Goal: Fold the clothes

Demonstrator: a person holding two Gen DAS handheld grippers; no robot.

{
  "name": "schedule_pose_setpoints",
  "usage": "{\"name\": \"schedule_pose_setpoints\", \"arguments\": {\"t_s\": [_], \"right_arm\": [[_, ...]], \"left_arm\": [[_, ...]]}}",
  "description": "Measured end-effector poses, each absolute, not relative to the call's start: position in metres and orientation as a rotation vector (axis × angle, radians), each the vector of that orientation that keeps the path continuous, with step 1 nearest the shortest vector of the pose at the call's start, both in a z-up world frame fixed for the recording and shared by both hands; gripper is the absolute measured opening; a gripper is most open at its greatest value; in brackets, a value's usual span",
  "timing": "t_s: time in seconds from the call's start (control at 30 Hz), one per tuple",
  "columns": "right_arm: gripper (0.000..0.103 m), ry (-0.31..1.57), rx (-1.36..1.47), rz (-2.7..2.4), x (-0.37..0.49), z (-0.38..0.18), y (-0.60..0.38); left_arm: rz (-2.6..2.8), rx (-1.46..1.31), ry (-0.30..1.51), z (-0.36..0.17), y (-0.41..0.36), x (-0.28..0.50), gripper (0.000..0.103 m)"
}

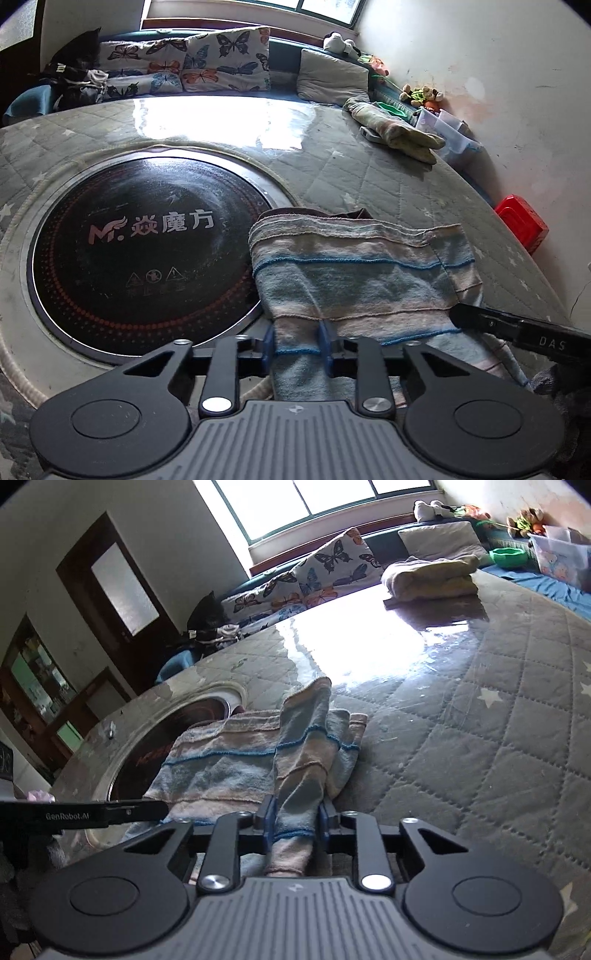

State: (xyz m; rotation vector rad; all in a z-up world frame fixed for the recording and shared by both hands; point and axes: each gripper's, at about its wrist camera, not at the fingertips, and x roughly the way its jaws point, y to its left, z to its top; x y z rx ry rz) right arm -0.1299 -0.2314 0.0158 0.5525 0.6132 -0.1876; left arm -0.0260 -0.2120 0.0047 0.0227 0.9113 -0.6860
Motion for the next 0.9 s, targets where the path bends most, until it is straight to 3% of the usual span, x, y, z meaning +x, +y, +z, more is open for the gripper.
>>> {"name": "schedule_pose_setpoints", "arguments": {"t_s": [0.2, 0.9], "right_arm": [[0.015, 0.572, 0.511, -0.19, -0.138, 0.027, -0.222], [0.015, 0.431, 0.392, -0.267, -0.17, 0.091, -0.238]], "left_arm": [[-0.713, 0.012, 0.88, 0.016, -0.21, -0.034, 0.012], [-0.789, 0.093, 0.74, 0.071, -0.263, -0.054, 0.011]]}}
